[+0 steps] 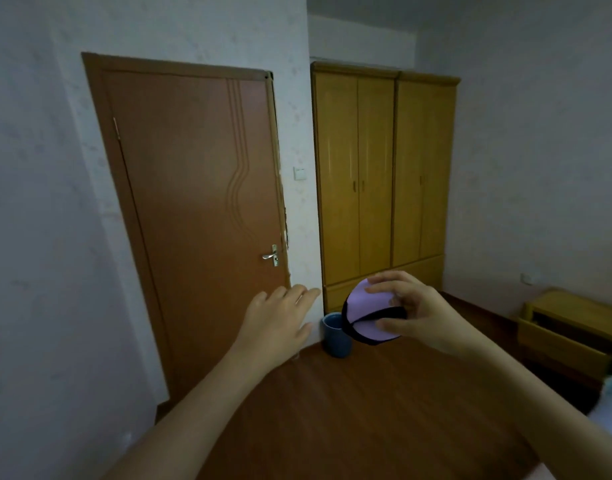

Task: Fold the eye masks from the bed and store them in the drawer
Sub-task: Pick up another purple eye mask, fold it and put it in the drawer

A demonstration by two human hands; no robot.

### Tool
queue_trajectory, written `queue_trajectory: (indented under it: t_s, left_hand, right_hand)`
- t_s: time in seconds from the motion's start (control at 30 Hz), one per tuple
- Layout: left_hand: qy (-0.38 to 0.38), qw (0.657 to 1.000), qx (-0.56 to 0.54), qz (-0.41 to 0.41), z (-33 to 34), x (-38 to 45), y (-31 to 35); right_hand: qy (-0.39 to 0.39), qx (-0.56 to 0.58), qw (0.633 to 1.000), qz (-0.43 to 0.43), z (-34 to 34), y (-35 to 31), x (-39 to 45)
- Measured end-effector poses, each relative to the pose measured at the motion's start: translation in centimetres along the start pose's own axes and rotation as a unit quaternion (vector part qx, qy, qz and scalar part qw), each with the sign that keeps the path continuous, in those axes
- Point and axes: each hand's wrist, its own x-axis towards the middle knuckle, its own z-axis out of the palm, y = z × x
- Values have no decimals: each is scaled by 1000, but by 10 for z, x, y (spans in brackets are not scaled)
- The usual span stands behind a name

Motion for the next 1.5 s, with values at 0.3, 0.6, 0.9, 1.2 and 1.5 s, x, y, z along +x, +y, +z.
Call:
queue_trajectory:
  t_s: [0.3,0.6,0.9,1.2,1.5]
  left_hand:
    - [-27,999,16,29,107,102,-121]
    - [-9,986,-106,126,258,287,-148]
    - [10,941,-230,248,390,489,4]
    - [5,922,-225,314,490,698,116]
    - [-8,881,-244,406,613,878,263]
  right_hand:
    - [-9,40,999,13,71,86,191]
    - [60,-17,992,111,30,219,260]
    - [195,-104,947,234,-99,383,250]
    - [222,-116,928,277,-231,557,317]
    - [261,-113,876,389,-326,745,332]
